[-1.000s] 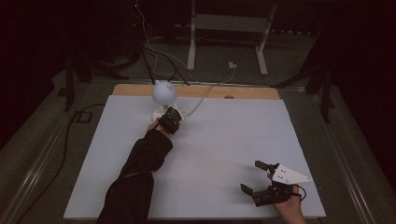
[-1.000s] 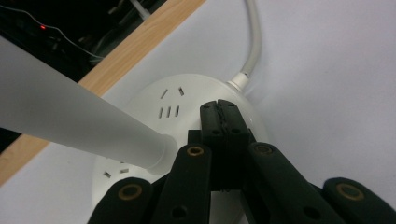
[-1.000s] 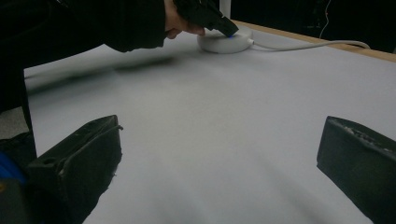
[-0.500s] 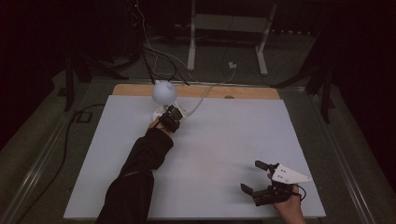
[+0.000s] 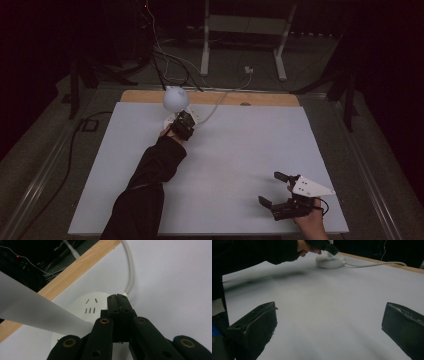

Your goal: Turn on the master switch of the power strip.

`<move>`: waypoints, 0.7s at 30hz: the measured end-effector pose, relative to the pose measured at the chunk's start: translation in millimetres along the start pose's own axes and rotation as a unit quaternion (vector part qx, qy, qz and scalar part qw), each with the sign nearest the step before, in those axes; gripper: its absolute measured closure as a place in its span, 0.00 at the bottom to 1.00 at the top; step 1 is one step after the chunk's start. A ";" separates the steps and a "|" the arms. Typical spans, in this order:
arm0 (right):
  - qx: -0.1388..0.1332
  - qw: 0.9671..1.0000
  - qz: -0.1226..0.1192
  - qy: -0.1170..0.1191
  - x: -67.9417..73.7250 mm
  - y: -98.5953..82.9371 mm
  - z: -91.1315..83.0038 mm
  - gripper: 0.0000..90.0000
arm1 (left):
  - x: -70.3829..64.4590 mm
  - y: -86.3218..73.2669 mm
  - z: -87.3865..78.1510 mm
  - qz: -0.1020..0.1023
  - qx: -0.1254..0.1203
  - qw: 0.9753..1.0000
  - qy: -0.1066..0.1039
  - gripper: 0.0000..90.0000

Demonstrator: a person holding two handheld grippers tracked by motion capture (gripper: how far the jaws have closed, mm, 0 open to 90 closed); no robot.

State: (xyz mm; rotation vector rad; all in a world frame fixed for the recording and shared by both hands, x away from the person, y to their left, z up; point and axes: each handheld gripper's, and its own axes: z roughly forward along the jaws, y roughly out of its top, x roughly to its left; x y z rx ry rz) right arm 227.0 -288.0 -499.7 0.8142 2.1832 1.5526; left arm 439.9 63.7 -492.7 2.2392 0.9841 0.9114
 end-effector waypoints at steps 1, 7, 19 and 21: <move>0.000 1.000 0.000 0.000 0.1 0.0 0.0 0.00 | 0.3 0.4 -1.3 0.001 -0.001 1.000 0.001 1.00; 0.001 1.000 -0.001 -0.001 -0.1 -0.2 0.4 0.00 | 2.0 1.2 -9.4 -0.011 0.004 1.000 -0.014 1.00; 0.000 1.000 -0.003 -0.002 0.6 0.6 -0.6 0.00 | -0.3 3.8 -28.7 -0.024 -0.005 0.998 -0.056 0.75; 0.000 1.000 -0.003 -0.002 0.5 0.6 -0.4 0.00 | 0.2 3.3 -30.4 -0.029 -0.006 0.997 -0.068 0.73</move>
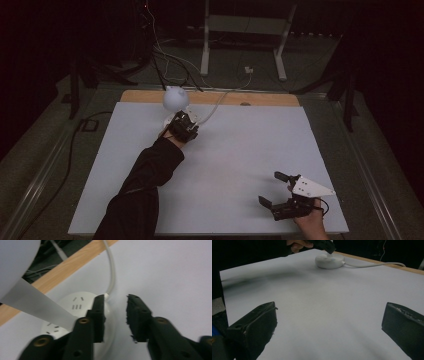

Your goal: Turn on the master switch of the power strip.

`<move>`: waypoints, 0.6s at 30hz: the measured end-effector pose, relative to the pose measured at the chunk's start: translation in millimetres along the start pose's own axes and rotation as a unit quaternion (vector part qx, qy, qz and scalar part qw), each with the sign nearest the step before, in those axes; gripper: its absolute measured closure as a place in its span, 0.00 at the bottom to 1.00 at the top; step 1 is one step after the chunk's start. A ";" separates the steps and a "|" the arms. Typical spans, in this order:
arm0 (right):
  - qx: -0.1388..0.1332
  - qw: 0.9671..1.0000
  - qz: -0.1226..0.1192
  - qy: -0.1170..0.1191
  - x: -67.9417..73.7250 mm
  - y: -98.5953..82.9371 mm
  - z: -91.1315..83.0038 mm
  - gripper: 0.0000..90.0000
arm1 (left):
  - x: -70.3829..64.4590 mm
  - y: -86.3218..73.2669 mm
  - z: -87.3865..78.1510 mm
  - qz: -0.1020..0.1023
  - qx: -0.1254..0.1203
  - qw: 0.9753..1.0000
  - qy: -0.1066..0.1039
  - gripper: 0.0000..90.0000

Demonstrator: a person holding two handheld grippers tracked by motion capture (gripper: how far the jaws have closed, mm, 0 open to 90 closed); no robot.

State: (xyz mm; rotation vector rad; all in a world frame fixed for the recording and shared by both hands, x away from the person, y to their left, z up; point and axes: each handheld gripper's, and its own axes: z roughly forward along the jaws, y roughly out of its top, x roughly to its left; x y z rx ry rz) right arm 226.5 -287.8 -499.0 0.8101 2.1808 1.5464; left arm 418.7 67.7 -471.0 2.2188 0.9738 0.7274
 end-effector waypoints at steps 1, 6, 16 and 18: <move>0.000 1.000 0.000 0.000 -0.1 -0.1 0.3 0.00 | 0.3 0.1 -1.1 -0.001 0.003 1.000 -0.005 0.70; 0.001 1.000 0.000 0.000 -0.3 -0.3 0.6 0.00 | -2.3 1.5 -5.7 -0.004 0.007 0.999 -0.036 0.52; 0.002 1.000 0.001 0.000 -0.3 -0.2 1.0 0.00 | -6.5 2.2 -13.1 -0.016 0.021 0.993 -0.114 0.02; 0.001 1.000 0.001 0.001 -0.4 -0.2 0.9 0.00 | -7.2 0.9 -14.6 -0.016 0.027 0.992 -0.122 0.00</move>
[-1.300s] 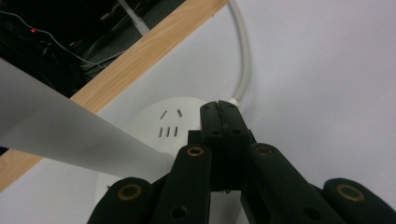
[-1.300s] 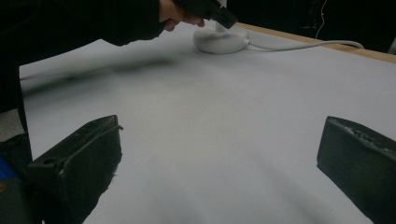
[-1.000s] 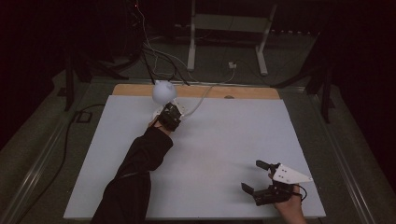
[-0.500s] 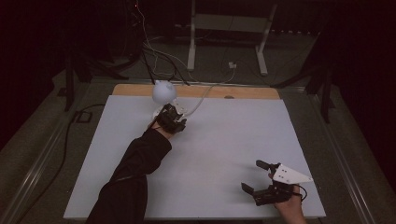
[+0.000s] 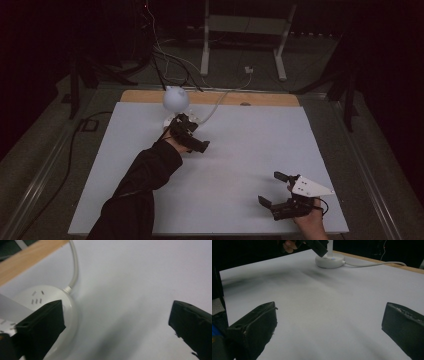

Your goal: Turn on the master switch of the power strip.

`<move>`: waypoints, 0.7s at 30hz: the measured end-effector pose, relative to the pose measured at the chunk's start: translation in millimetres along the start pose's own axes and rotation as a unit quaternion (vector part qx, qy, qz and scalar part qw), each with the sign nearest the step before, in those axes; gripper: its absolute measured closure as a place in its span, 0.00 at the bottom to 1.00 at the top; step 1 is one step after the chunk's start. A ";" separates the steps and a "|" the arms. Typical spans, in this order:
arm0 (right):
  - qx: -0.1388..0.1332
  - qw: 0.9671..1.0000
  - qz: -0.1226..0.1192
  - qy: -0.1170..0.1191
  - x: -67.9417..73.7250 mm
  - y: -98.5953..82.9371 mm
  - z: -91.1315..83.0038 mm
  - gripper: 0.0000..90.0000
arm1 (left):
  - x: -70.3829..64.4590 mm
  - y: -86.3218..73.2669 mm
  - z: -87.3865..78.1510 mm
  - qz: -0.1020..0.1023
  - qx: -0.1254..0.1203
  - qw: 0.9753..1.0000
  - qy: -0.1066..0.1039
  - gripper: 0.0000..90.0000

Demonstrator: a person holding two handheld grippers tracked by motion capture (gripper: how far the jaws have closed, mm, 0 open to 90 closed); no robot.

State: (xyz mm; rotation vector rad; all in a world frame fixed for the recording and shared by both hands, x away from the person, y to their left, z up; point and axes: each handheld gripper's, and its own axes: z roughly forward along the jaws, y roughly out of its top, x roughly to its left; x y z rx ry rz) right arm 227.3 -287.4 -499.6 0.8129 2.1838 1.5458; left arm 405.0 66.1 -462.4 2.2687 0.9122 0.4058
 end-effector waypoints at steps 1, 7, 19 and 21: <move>0.000 1.000 0.000 0.000 0.0 0.0 0.0 0.00 | -0.5 -0.9 -1.1 0.002 0.001 1.000 -0.001 0.00; 0.000 1.000 0.000 0.000 0.4 0.1 0.2 0.00 | 1.7 -6.0 -13.2 0.003 0.003 1.000 -0.016 0.00; 0.000 1.000 0.000 -0.001 1.1 0.7 0.9 0.00 | 12.4 -24.2 -45.4 -0.006 -0.001 1.000 -0.027 0.00; 0.001 1.000 0.000 -0.001 1.0 0.5 1.2 0.00 | 12.5 -28.4 -48.6 -0.009 0.000 1.000 -0.028 0.00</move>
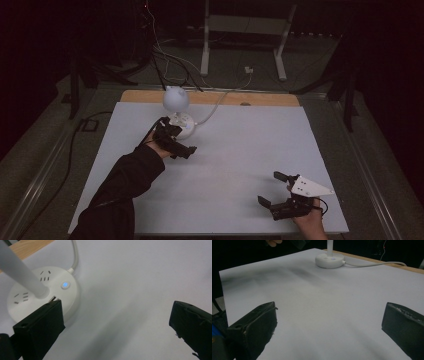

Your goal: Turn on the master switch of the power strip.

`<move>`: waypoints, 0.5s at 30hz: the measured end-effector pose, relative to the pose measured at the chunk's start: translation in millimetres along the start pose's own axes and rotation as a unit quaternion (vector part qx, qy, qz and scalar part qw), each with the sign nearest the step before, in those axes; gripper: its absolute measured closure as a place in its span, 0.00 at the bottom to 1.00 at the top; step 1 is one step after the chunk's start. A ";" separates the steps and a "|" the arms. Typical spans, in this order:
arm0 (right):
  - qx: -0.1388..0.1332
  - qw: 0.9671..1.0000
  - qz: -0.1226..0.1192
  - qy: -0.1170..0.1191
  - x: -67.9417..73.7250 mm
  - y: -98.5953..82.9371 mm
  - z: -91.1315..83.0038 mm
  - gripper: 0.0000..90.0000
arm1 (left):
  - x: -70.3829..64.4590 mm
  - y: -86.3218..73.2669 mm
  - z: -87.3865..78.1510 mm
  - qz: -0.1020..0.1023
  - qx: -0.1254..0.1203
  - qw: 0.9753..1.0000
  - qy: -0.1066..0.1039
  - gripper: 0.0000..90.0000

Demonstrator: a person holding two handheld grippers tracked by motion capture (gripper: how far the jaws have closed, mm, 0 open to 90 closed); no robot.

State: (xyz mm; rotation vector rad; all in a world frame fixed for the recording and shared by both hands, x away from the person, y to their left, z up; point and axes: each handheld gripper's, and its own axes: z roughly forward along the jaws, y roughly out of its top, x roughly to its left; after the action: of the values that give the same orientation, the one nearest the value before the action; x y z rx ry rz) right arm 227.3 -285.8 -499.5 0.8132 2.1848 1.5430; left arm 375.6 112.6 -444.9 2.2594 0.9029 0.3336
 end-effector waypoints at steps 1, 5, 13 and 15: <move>0.000 1.000 0.000 0.000 0.0 -0.1 0.1 0.00 | -0.3 -2.3 -1.4 0.001 0.000 1.000 0.003 0.00; 0.000 1.000 -0.001 -0.001 0.2 0.3 -0.2 0.00 | -2.0 -12.7 -7.7 0.001 0.001 1.000 0.001 0.00; 0.002 1.000 -0.002 -0.001 0.9 0.2 0.5 0.00 | -4.6 -35.9 -20.1 -0.005 -0.001 1.000 0.002 0.00; 0.003 1.000 -0.003 -0.001 1.1 0.2 0.9 0.00 | -5.7 -41.4 -22.8 -0.005 0.000 1.000 0.000 0.00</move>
State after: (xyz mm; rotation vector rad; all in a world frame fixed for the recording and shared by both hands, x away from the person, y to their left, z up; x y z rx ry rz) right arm 227.0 -284.4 -499.6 0.8077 2.1892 1.5339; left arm 339.8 142.0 -455.8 2.2531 0.9143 0.3295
